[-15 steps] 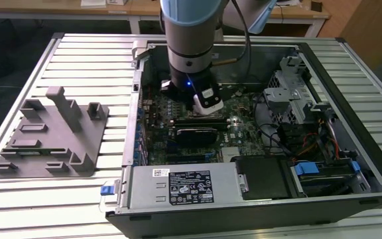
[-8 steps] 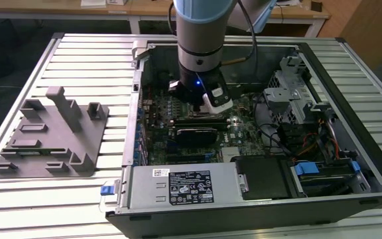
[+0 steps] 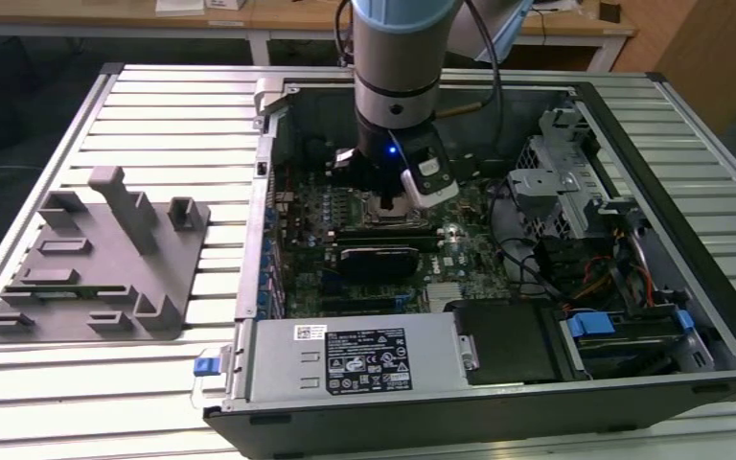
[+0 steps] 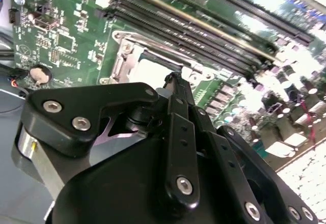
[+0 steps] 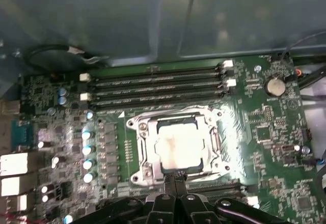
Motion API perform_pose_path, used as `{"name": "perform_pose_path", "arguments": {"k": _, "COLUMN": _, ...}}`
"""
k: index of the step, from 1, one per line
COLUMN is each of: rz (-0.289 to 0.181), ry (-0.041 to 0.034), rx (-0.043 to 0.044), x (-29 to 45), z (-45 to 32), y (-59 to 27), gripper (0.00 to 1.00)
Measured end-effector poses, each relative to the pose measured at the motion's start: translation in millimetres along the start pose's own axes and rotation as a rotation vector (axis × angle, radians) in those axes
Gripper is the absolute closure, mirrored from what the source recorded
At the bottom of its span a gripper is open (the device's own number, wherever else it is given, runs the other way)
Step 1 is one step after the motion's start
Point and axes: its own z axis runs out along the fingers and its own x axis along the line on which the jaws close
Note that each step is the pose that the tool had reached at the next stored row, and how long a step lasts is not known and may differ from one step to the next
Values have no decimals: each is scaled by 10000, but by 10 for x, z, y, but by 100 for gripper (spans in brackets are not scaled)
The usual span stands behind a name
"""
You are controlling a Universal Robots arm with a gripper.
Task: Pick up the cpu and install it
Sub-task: 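Install the second cpu locking lever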
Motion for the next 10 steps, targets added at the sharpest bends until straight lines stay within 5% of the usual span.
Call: {"name": "perform_pose_path", "arguments": {"k": 10, "rz": -11, "ry": -20, "rx": 225, "x": -109, "z": 40, "y": 199, "gripper": 89}}
